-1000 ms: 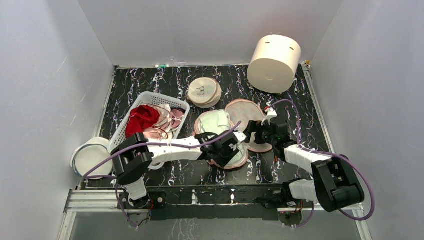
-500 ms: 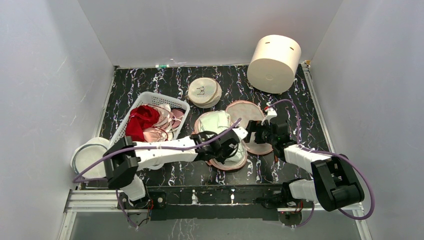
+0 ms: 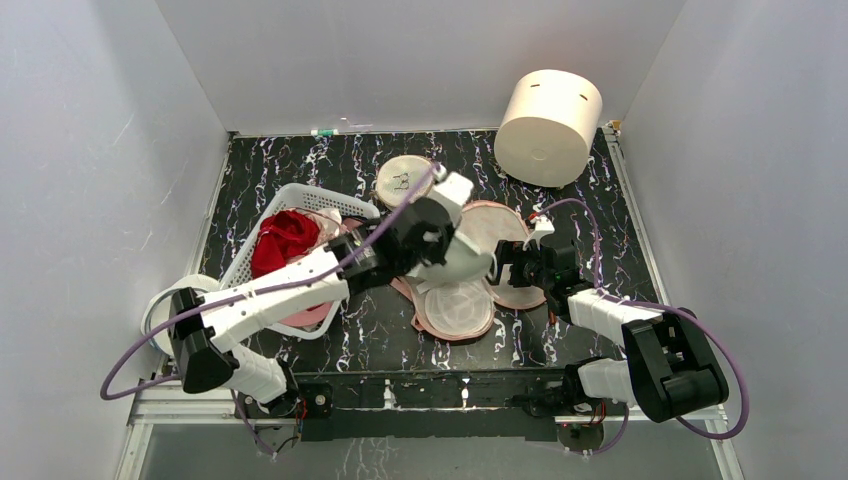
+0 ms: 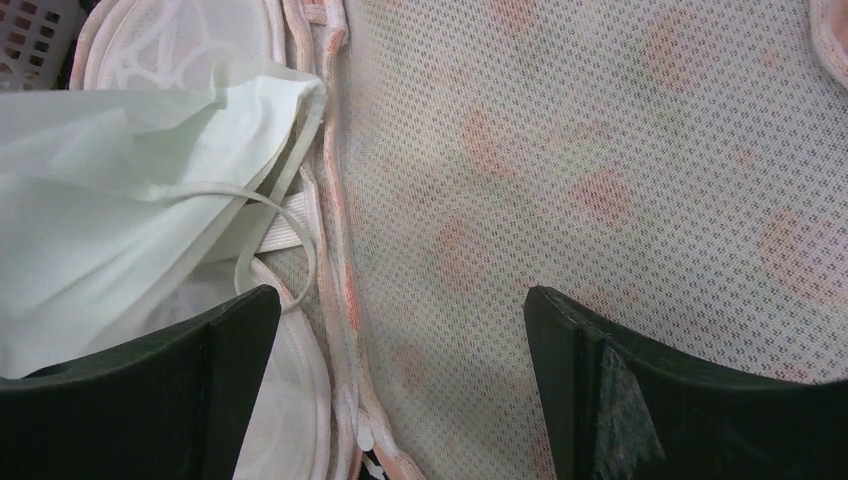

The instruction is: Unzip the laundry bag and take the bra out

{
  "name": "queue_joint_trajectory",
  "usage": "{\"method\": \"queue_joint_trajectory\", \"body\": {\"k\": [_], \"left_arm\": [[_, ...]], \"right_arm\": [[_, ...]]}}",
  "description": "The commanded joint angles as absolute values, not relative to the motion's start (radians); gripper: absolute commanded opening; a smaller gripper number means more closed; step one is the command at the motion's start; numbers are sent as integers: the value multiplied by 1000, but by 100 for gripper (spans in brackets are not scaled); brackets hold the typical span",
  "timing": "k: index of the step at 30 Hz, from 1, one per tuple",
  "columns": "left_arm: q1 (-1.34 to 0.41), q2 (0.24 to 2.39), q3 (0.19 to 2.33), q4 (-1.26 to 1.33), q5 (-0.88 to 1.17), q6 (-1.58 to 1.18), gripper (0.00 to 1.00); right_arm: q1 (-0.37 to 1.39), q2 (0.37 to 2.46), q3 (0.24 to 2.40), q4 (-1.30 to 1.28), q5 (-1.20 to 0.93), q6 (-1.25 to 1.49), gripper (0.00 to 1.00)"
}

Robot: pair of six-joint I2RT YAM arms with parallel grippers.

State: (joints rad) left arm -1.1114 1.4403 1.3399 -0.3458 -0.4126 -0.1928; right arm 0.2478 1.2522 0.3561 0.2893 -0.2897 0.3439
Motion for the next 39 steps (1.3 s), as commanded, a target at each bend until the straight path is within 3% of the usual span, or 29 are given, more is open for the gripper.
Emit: {"method": "queue_joint_trajectory", "body": {"k": [1,9,18,30,39], "left_arm": [[-948,1395,1482,-404,-371,-213,0],[-767,1467,1711,-478,-376,-207,0],[-599,1562,1891,-475,-452,-434,0],[-430,1522,1753,-388,-471,-666,0],[-426,1303,1481,-483,-674,-872,0]], "right_arm": [[247,1256,365,344,-279,348,92],[246,1263,368,345,-283,350,92],[246,1273,373,344,-288,347,92],[246,1286,376,345,-290,347,92],[247,1293,379,345,-297,345,92]]}}
